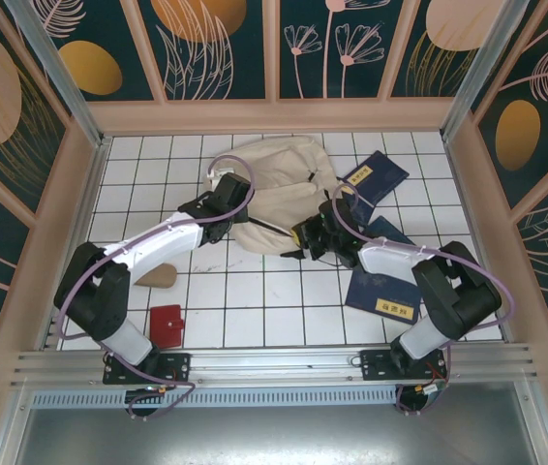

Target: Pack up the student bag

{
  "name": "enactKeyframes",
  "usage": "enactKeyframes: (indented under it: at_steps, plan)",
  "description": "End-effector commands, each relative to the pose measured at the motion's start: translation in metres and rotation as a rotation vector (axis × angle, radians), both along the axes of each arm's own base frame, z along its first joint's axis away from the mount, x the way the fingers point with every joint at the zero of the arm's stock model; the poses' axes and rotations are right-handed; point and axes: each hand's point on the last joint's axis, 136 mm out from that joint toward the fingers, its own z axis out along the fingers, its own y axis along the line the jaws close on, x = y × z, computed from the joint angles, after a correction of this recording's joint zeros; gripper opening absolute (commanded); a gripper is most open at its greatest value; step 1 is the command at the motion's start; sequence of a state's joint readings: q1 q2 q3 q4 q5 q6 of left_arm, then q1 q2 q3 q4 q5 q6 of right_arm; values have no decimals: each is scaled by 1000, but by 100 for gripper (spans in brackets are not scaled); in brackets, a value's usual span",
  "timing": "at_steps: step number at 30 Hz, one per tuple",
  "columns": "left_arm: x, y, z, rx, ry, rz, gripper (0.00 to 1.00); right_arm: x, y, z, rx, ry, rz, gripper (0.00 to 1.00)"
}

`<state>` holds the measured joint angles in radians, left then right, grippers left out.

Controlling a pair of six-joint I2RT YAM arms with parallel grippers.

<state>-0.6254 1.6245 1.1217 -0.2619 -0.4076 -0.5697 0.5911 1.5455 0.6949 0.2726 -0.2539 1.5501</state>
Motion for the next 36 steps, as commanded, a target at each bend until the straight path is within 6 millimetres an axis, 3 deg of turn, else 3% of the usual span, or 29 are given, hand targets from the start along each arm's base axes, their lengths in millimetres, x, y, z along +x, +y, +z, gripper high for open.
enactKeyframes:
  at_steps: [1,6,10,13,20,23,29,34,36]
  plan:
    - [19,17,7,75,-35,27,0,-19,-32,-29,-146,62,-31,2]
    - [28,15,-2,91,-13,5,0,-22,-49,-32,-201,55,-43,2]
    - [29,4,-4,53,-2,-40,0,-6,-50,-12,-263,-46,-5,3]
    - [31,11,-18,94,23,-17,0,-1,-61,-8,-289,-68,-26,3]
    - [43,30,-37,120,72,64,0,-1,-80,-19,-314,-29,-55,3]
    - [46,41,-46,113,96,111,0,1,-84,-17,-324,-38,-62,3]
    - [47,38,-52,90,113,94,0,11,-80,1,-339,-120,-31,3]
    - [37,-4,-35,-96,108,-106,0,24,-39,41,-394,-356,284,45]
    - [26,-23,-26,-186,111,-207,0,20,-28,51,-448,-427,388,50]
